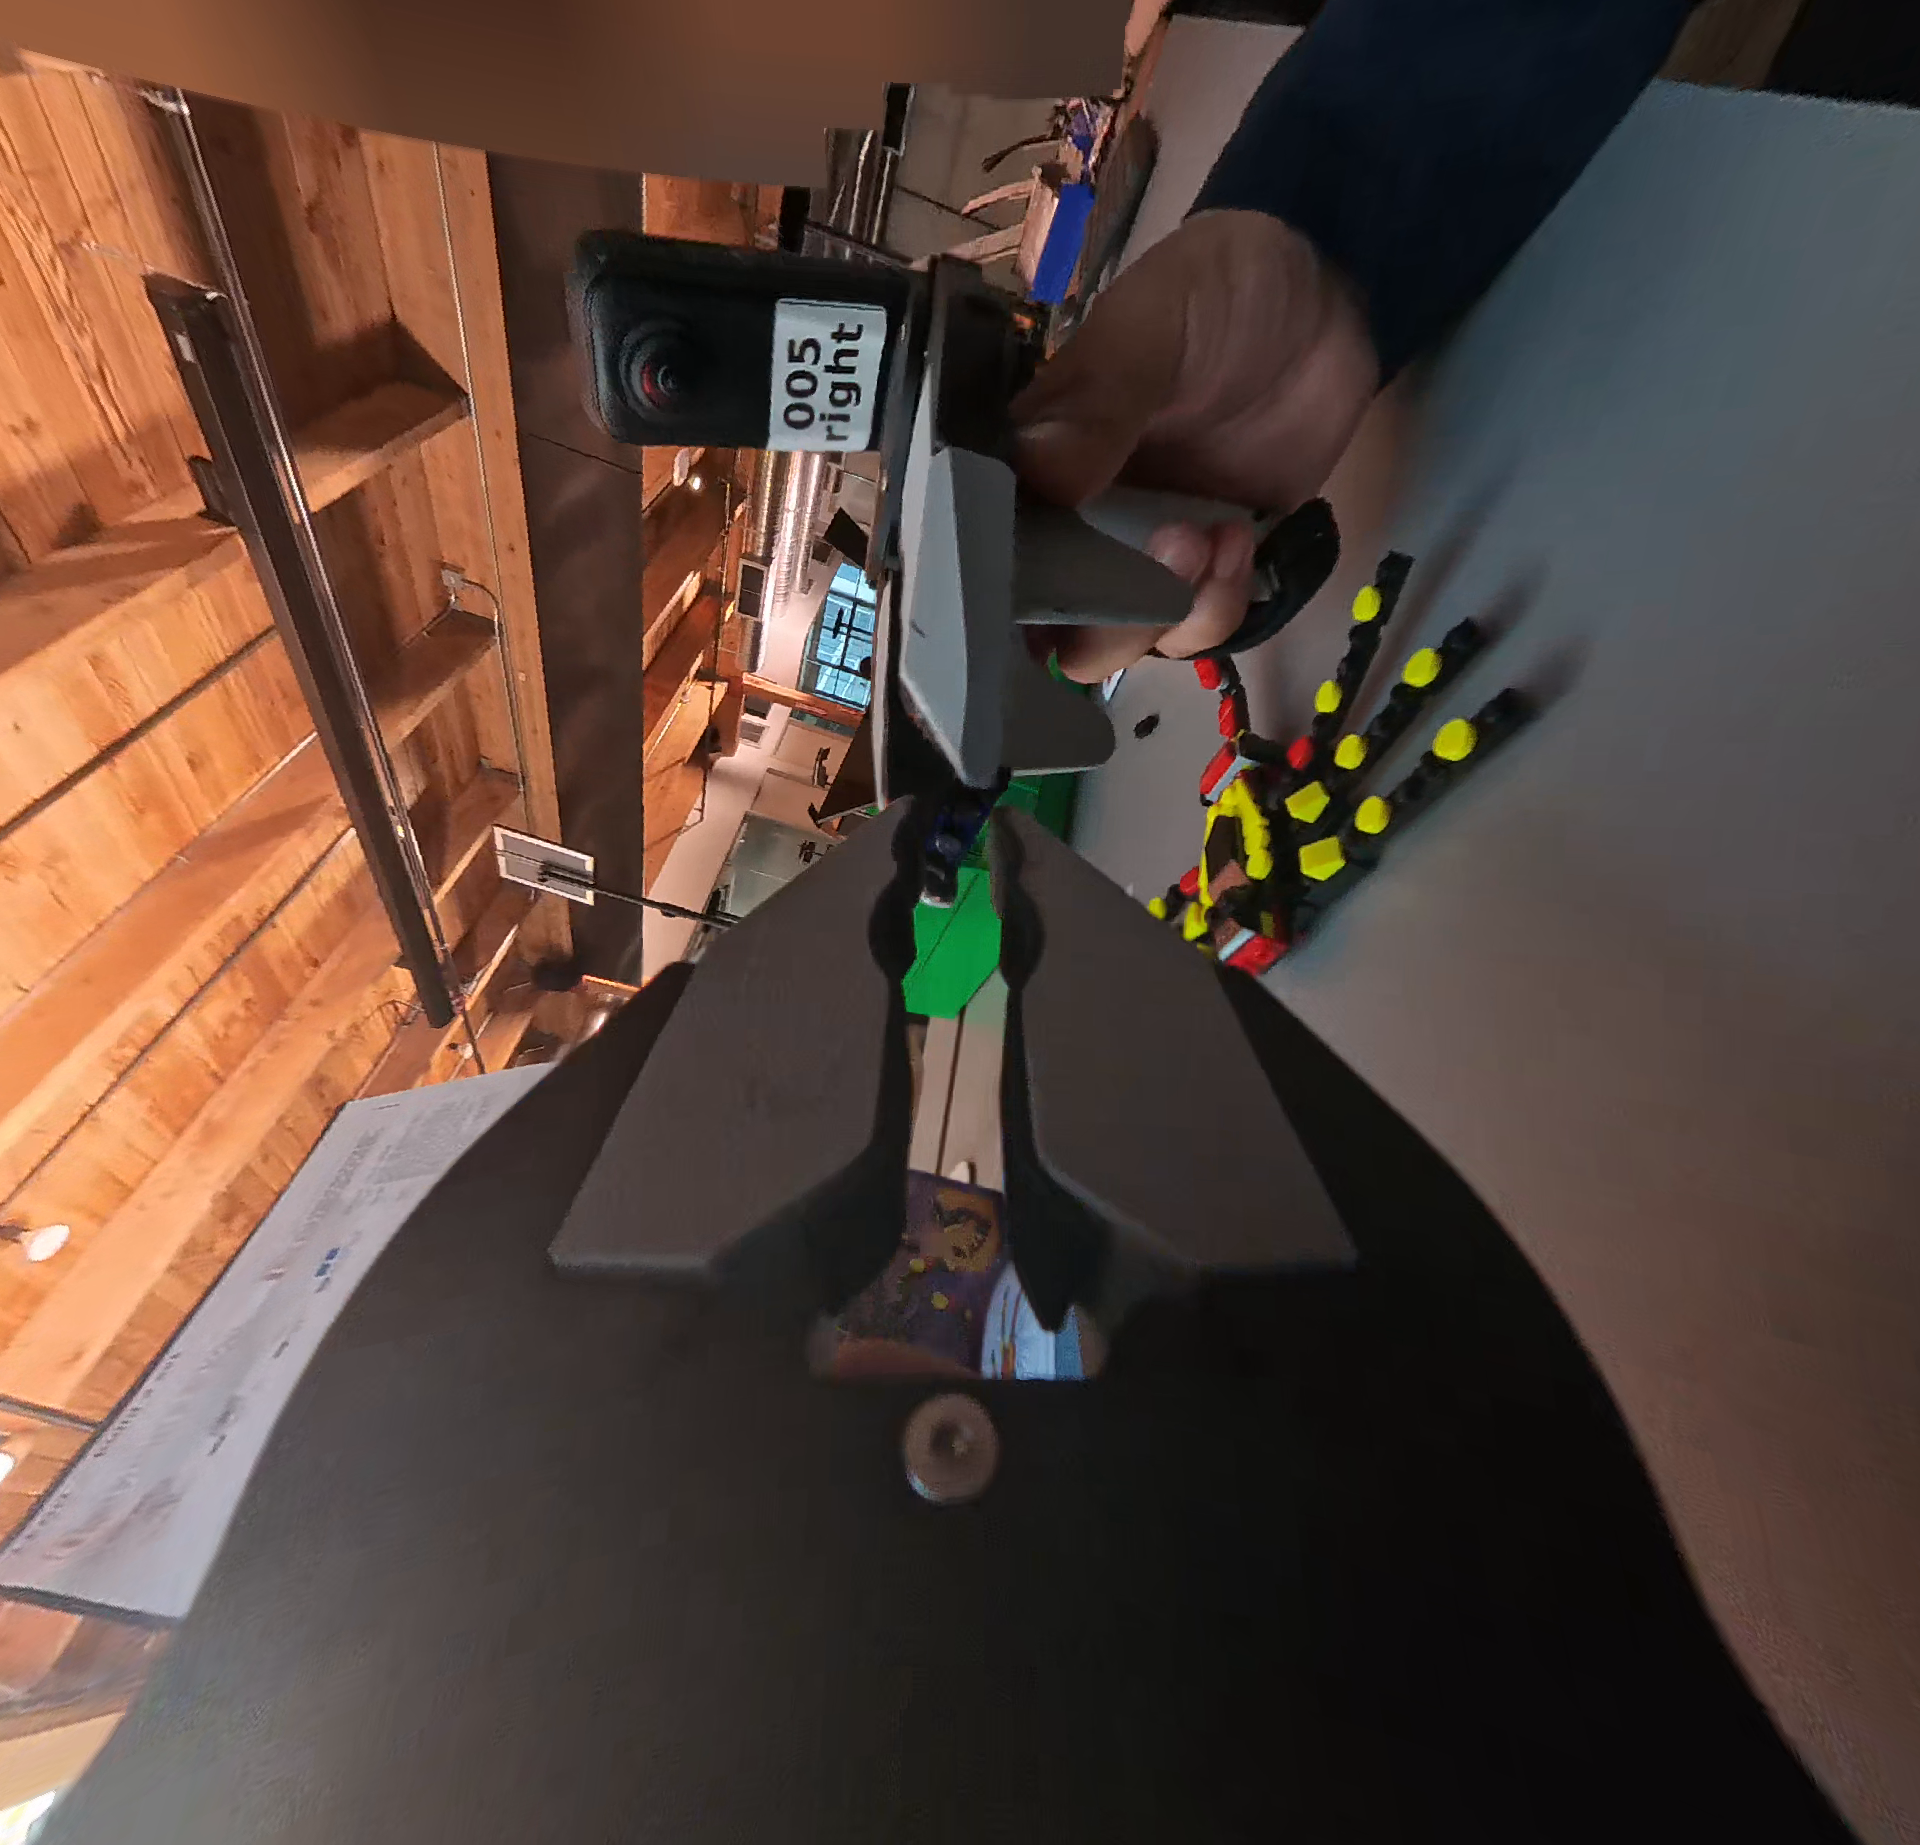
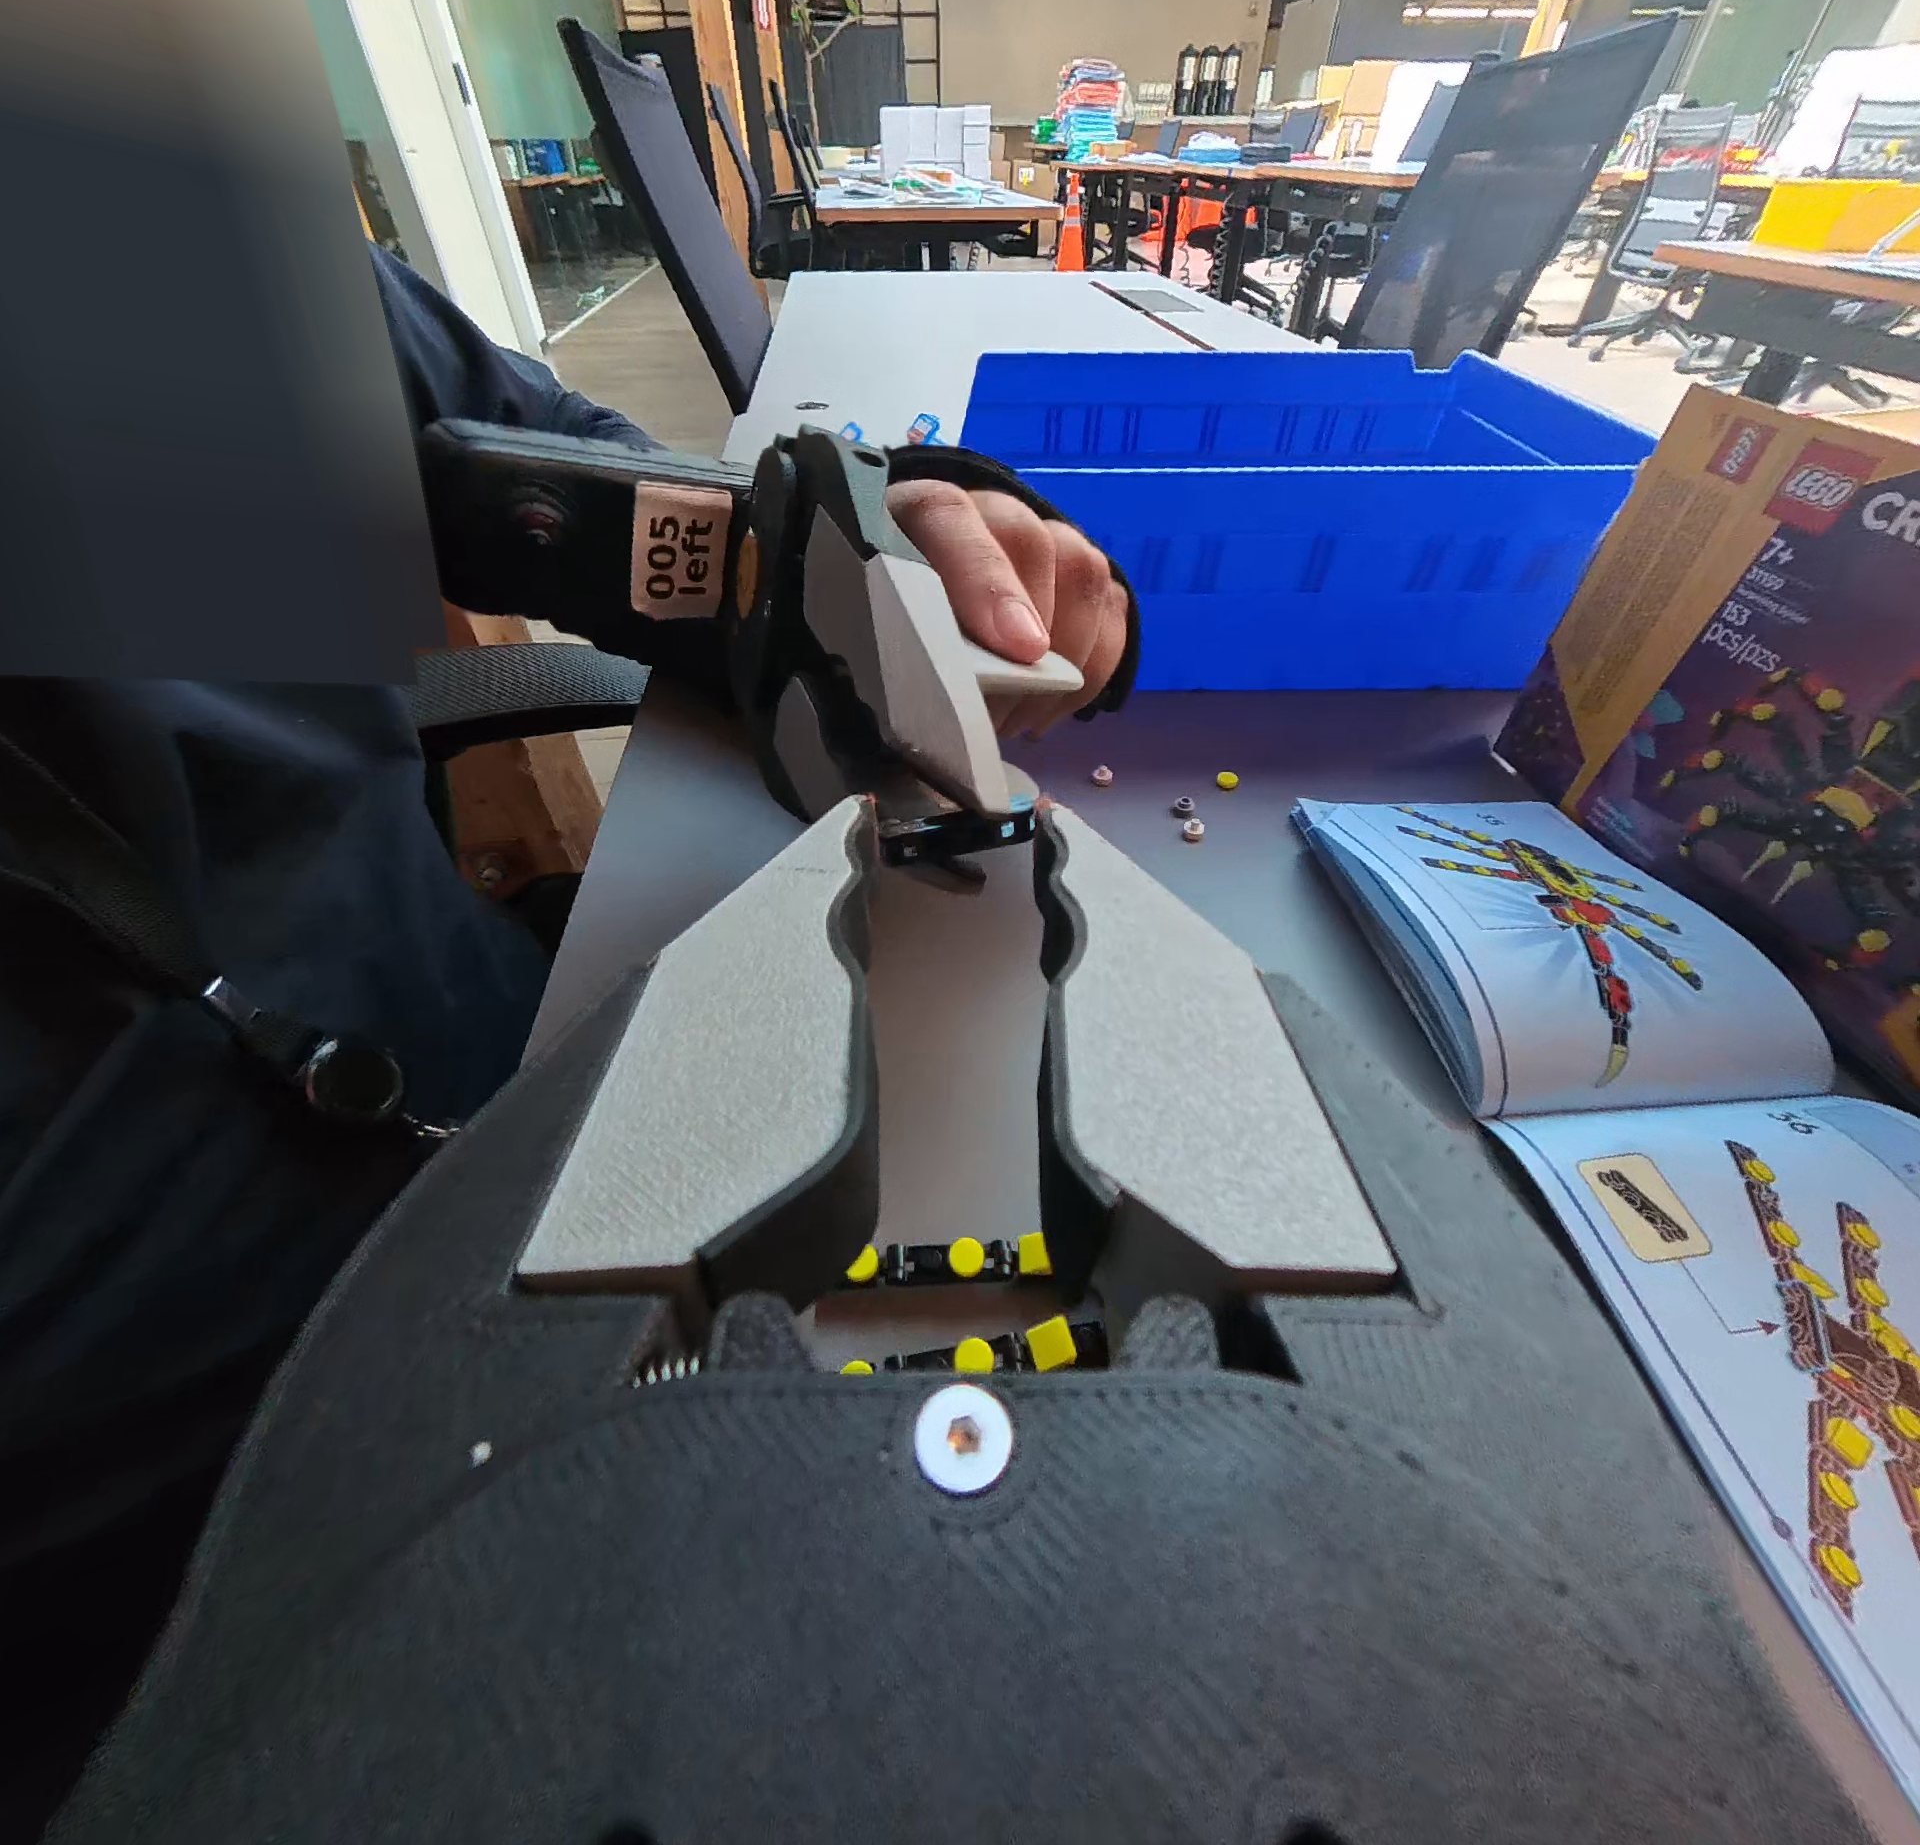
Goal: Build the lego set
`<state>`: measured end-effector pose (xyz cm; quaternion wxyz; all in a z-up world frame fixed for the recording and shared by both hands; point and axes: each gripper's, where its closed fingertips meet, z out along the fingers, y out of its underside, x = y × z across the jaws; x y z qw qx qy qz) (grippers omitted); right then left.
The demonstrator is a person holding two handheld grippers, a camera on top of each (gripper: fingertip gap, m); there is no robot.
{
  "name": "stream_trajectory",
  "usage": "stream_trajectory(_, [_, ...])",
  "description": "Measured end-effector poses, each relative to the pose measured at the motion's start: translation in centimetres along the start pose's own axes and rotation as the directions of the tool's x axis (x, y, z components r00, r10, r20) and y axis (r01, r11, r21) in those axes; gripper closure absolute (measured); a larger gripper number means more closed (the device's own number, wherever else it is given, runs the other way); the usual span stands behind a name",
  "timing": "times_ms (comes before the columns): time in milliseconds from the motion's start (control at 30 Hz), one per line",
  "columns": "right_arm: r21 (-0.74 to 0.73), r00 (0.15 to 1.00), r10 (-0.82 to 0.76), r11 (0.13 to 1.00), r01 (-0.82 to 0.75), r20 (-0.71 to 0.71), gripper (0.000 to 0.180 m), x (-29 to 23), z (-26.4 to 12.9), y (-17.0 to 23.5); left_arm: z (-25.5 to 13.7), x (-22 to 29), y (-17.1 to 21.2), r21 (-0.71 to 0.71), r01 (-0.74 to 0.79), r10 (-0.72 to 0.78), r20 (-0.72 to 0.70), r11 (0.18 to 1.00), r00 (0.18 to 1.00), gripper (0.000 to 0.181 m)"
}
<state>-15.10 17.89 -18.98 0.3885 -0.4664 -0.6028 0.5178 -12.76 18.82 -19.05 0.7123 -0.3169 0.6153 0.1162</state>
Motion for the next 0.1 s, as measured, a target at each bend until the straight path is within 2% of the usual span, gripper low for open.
stream_trajectory(100, [-0.023, 0.999, 0.037, 0.999, -0.037, 0.023, 0.152, 0.01, -0.01, 0.55, 0.03, 0.78, 0.26, -0.017, -0.041, 0.041, -0.043, 0.999, 0.998, 0.174])
